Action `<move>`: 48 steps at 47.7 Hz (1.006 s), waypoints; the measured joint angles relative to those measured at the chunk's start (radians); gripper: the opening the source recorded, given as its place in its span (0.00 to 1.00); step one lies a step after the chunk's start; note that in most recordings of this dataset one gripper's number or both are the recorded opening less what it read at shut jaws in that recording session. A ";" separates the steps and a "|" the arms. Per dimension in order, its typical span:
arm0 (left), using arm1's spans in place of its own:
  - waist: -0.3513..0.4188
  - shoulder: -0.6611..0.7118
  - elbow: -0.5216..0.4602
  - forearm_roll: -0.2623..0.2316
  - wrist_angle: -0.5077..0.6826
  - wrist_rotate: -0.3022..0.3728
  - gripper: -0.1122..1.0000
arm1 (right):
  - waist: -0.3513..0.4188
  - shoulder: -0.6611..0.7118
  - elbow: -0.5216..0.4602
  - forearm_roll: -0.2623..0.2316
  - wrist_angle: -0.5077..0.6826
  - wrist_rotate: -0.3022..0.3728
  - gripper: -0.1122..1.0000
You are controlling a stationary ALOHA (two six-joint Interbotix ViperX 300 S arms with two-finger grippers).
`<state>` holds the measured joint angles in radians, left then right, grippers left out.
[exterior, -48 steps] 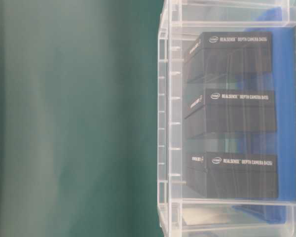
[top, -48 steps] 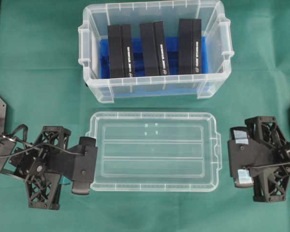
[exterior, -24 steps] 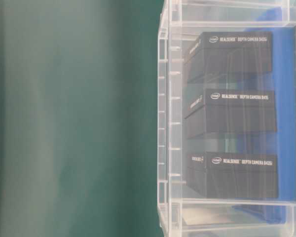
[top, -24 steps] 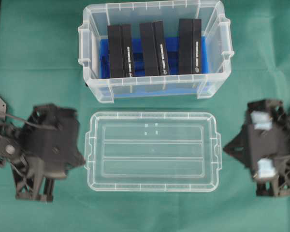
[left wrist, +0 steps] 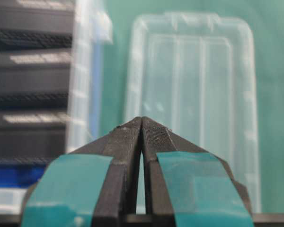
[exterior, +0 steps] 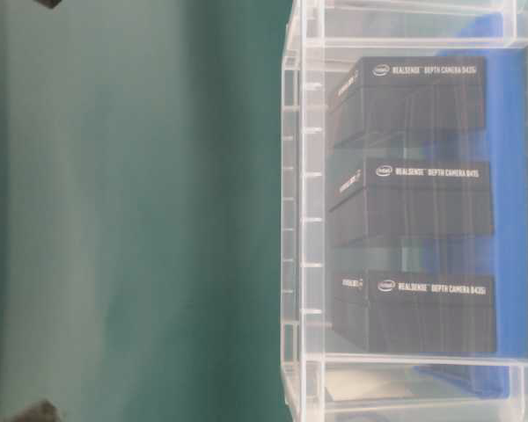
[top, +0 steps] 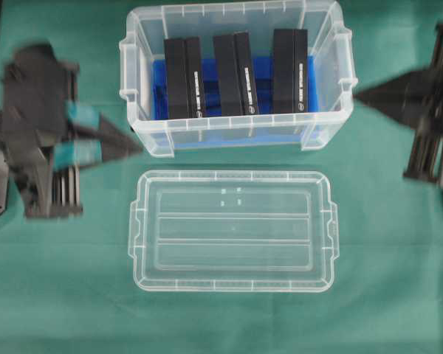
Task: Clamp the lid of the box with both arms, then lift and open it.
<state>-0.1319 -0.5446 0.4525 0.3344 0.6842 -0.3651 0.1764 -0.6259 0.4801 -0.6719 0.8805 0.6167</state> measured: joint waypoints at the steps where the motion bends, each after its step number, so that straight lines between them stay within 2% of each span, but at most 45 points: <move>1: 0.012 -0.008 0.005 0.002 -0.014 0.000 0.11 | -0.014 -0.003 0.003 -0.003 -0.005 -0.006 0.10; 11: 0.135 -0.067 0.043 0.003 -0.094 0.055 0.11 | -0.164 -0.020 0.043 -0.011 -0.086 -0.083 0.10; 19: 0.187 -0.072 0.048 0.003 -0.120 0.075 0.11 | -0.247 -0.028 0.080 -0.011 -0.199 -0.089 0.10; 30: 0.186 -0.080 0.124 0.005 -0.173 0.074 0.11 | -0.261 -0.035 0.179 -0.005 -0.330 -0.087 0.10; 48: 0.186 -0.121 0.370 0.000 -0.440 0.015 0.11 | -0.272 -0.083 0.376 0.077 -0.537 -0.031 0.10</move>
<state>0.0537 -0.6657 0.8222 0.3344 0.2439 -0.3497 -0.0951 -0.7087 0.8560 -0.5952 0.3436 0.5860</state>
